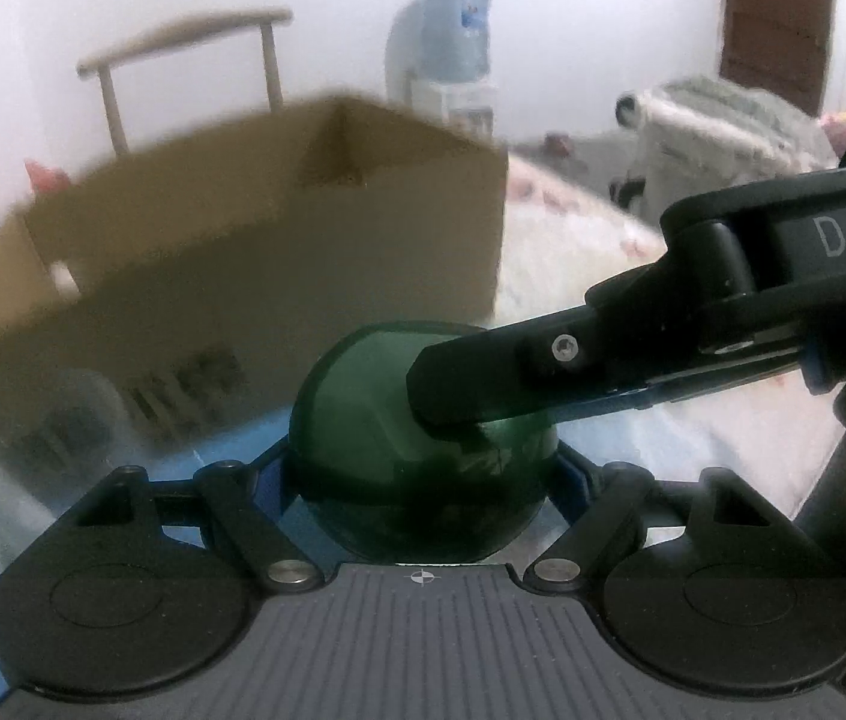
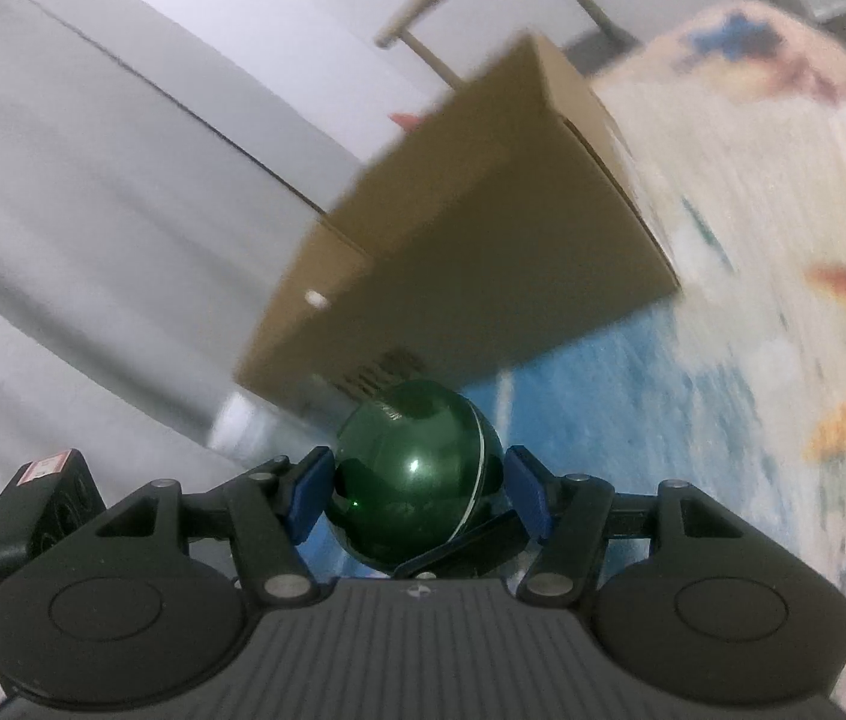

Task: Organize rigid objects
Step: 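Carry the green jar into the box and open the right gripper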

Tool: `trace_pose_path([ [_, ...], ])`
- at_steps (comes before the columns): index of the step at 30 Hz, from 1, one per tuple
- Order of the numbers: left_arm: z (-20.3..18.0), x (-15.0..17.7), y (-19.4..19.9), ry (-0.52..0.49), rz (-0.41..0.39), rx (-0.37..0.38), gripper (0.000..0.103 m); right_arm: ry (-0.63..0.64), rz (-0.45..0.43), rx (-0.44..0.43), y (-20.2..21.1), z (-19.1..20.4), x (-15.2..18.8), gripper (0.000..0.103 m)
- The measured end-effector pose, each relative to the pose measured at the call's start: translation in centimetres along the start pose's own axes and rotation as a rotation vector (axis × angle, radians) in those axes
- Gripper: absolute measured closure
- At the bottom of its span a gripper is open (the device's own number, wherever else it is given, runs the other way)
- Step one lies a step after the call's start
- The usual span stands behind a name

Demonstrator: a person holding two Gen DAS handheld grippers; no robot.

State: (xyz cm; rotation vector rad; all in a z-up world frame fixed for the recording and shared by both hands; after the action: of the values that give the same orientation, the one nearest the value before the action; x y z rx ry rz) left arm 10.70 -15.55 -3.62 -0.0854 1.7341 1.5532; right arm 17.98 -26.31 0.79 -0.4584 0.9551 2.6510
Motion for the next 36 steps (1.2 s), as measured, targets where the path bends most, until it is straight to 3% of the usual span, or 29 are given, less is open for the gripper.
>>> trace_pose_path([
  [5, 1.4, -4.3, 4.2, -0.024, -0.094, -0.064, 0.021, 0.125, -0.069, -0.005, 2.7, 4.6, -3.8, 0.037],
  [9, 3.5, -9.0, 5.2, -0.041, -0.104, -0.090, 0.021, 0.204, -0.094, 0.008, 3.3, 7.3, -8.5, 0.037],
  [15, 8.5, -15.0, 0.2, 0.005, 0.053, -0.046, 0.021, 0.150, -0.005, 0.033, -0.5, 6.3, -16.8, 0.037],
  [18, 10.8, -15.9, -3.6, 0.069, 0.144, -0.016, 0.021, 0.084, 0.076, 0.048, -3.9, 4.2, -20.0, 0.037],
  [21, 11.8, -16.3, -6.6, 0.079, 0.205, -0.042, 0.021, 0.028, 0.145, 0.070, -7.2, 2.5, -22.2, 0.035],
  [27, 14.3, -16.3, -11.5, 0.171, 0.375, -0.005, 0.021, 0.011, 0.242, 0.152, -12.6, 0.4, -23.8, 0.034],
  [36, 15.5, -16.3, -14.8, 0.199, 0.475, -0.015, 0.021, -0.057, 0.303, 0.160, -15.5, -2.4, -24.2, 0.033],
])
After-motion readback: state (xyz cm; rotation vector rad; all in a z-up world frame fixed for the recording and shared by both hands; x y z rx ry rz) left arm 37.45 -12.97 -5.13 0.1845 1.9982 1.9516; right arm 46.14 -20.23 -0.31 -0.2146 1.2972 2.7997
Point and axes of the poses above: each gripper's, at about its wrist camera, not at the fingertips, and y roughly against the way its jaws point, z to its left, x to its underside, the point moved 7 cm from there along -y, roughly the way its jaws point, and after that the axes turned 14 degrees about z, right-handed, at the moved point
